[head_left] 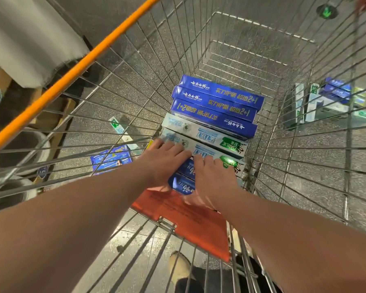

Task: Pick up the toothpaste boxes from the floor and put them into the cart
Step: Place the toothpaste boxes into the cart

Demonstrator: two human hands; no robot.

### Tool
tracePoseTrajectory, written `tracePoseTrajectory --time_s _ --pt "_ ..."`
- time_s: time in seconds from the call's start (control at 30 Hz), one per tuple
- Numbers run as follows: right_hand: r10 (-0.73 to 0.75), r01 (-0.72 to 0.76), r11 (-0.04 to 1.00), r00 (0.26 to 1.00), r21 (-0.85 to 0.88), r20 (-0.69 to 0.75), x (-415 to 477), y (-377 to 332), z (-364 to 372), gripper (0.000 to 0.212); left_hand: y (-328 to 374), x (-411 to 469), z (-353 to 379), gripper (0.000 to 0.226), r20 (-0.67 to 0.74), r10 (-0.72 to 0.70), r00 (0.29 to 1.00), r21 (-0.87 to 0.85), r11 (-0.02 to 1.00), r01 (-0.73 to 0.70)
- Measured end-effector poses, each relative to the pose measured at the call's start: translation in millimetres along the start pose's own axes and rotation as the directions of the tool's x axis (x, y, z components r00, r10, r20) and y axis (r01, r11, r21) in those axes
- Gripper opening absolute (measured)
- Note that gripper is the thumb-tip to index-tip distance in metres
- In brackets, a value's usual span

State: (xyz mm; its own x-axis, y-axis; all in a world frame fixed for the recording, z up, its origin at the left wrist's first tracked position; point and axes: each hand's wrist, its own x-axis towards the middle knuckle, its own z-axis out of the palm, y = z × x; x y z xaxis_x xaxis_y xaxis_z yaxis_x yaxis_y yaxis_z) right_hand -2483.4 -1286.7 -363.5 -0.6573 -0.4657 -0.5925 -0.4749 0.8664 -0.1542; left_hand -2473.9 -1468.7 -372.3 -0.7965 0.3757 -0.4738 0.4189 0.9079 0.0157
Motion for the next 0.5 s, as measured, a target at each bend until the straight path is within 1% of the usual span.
tracePoseTrajectory --time_s 0.1,0.23,0.4,0.5 --pt "0.002 -0.002 1.000 1.000 0.011 0.011 -0.2 -1.7 -3.4 0.113 -0.7 -0.4 -5.3 0.108 0.029 0.006 1.000 -0.044 0.999 -0.004" --pt "0.002 -0.002 1.000 1.000 0.019 0.022 -3.4 -1.0 -6.0 0.113 -0.7 -2.1 -8.7 0.116 0.053 0.024 0.998 -0.055 0.998 -0.021" --pt "0.004 -0.005 0.999 0.999 0.047 0.036 -4.9 -0.3 -7.7 0.107 3.5 -2.4 -12.4 0.117 0.082 0.043 0.996 -0.031 0.999 -0.041" --pt "0.020 -0.023 0.997 0.999 0.070 0.046 -5.1 3.4 -8.1 0.105 8.3 -1.2 -15.7 0.110 0.073 0.070 0.995 -0.028 0.997 -0.068"
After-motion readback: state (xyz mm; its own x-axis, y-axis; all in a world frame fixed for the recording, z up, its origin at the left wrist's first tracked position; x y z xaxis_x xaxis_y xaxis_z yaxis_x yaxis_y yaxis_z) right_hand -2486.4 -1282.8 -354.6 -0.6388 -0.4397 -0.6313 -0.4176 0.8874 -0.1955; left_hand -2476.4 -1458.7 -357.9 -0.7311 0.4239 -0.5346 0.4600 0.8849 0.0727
